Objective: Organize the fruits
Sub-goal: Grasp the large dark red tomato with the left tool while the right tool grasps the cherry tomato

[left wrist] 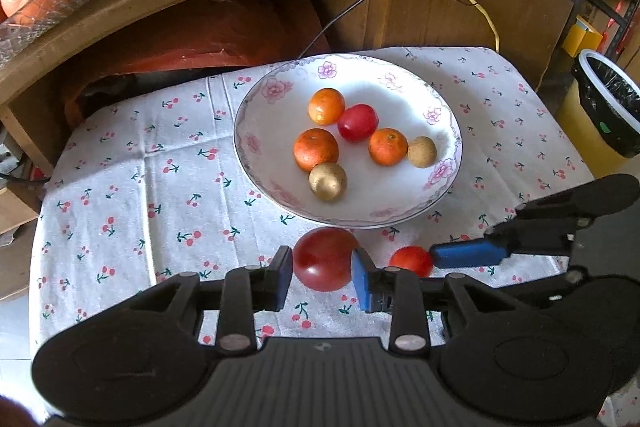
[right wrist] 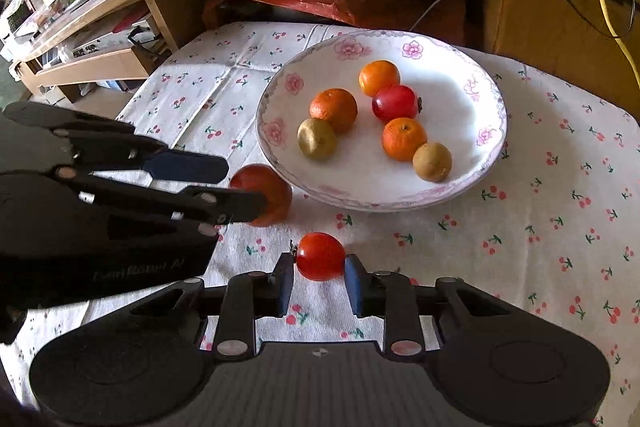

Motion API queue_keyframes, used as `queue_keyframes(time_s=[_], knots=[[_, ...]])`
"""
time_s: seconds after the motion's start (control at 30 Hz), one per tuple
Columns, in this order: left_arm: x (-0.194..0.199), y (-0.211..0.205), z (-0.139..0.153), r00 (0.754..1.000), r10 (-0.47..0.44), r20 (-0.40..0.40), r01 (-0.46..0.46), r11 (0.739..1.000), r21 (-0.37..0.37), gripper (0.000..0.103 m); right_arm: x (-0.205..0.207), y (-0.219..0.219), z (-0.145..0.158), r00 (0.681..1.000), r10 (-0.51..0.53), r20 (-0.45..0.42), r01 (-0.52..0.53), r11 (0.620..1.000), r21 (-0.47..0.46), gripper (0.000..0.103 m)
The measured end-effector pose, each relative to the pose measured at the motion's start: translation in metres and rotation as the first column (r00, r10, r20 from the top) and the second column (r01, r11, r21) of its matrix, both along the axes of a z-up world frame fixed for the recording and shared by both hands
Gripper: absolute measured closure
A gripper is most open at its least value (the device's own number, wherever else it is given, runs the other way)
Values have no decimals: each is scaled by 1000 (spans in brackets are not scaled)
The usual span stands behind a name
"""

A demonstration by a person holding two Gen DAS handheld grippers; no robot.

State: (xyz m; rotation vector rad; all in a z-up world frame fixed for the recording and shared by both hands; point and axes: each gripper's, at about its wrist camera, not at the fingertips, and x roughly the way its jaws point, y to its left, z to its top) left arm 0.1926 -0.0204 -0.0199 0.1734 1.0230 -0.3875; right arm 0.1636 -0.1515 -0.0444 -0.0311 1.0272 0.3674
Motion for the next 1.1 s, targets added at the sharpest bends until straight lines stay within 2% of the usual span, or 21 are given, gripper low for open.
queue_keyframes(time_s=[0.27, 0.57, 1.1], knots=[[6, -5, -6, 1000, -1, -19, 0, 1000, -24, 56, -3, -10, 4, 1000, -17, 9, 17, 1000, -12, 83], [-1, -16, -13, 999, -27, 30, 26, 999, 36, 56, -3, -19, 4, 999, -29, 15, 30, 999, -38, 83], [-11, -12, 0, 1000, -12, 17, 12, 999, 34, 57, -5, -27, 10, 999, -48, 16, 48, 998, -30, 83]])
